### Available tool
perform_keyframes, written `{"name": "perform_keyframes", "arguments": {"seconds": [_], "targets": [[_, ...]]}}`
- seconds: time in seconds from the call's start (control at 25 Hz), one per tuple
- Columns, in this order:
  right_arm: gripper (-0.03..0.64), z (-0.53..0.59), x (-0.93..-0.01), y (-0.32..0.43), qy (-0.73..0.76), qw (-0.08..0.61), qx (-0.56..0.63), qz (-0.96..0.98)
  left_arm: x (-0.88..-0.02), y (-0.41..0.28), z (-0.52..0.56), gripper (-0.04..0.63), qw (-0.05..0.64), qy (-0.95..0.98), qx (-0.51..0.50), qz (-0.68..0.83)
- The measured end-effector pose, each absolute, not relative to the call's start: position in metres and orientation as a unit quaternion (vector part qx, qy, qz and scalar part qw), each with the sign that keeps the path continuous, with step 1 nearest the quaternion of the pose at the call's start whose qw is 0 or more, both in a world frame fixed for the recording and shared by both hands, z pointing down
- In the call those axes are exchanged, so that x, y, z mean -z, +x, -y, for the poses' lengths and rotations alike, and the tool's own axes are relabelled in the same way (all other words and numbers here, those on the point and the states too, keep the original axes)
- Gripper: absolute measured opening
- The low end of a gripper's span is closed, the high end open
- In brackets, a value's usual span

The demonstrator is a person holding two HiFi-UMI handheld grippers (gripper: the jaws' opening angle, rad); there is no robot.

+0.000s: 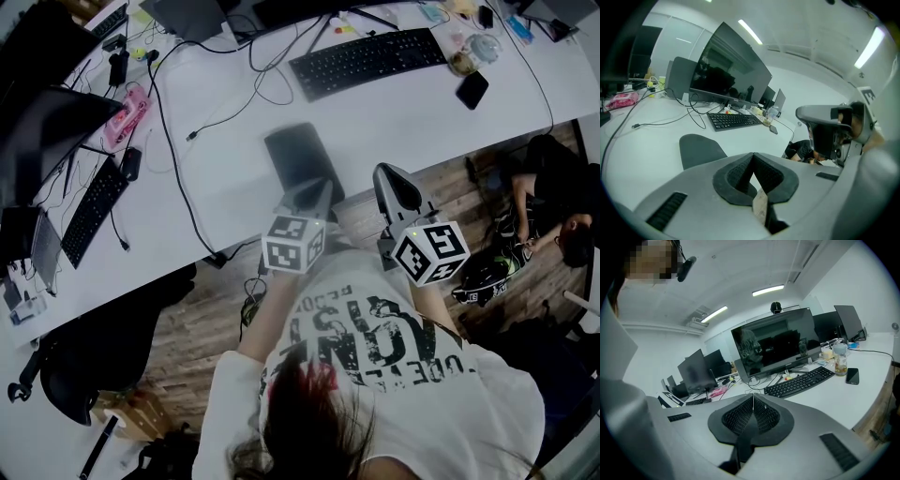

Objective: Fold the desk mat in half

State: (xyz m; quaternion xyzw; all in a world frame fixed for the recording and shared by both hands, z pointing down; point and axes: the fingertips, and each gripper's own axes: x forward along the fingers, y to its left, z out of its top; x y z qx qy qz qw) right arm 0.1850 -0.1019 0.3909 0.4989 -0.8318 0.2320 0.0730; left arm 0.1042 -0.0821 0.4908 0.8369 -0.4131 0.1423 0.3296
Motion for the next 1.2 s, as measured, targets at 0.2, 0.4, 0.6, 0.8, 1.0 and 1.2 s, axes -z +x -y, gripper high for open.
{"name": "perform_keyframes", "arguments": {"seconds": [0.2, 0.4, 0.6, 0.8, 1.0, 1.2], "targets": [[0.002, 0.104, -0.389, 0.177, 0.49, 0.072, -0.228, 0.838, -0.472, 0.086, 0.092, 0.003, 0.307, 0.831, -0.117, 0.448], [0.002, 0.104, -0.387, 0.164, 0.474, 0.073, -0.225, 0.848, -0.456, 0.068, 0.096, 0.002, 0.289, 0.824, -0.096, 0.479], [0.002, 0.107, -0.385, 0.144, 0.451, 0.075, -0.219, 0.862, -0.438, 0.046, 0.097, 0.002, 0.266, 0.814, -0.073, 0.512], [0.002, 0.111, -0.383, 0.121, 0.426, 0.078, -0.213, 0.876, -0.42, 0.017, 0.098, 0.002, 0.247, 0.798, -0.048, 0.548], [0.002, 0.114, -0.381, 0.097, 0.402, 0.082, -0.206, 0.888, -0.405, -0.017, 0.095, 0.002, 0.225, 0.779, -0.03, 0.585], [0.002, 0.116, -0.378, 0.077, 0.381, 0.084, -0.2, 0.899, -0.395, -0.052, 0.088, 0.002, 0.213, 0.754, -0.013, 0.621]]}}
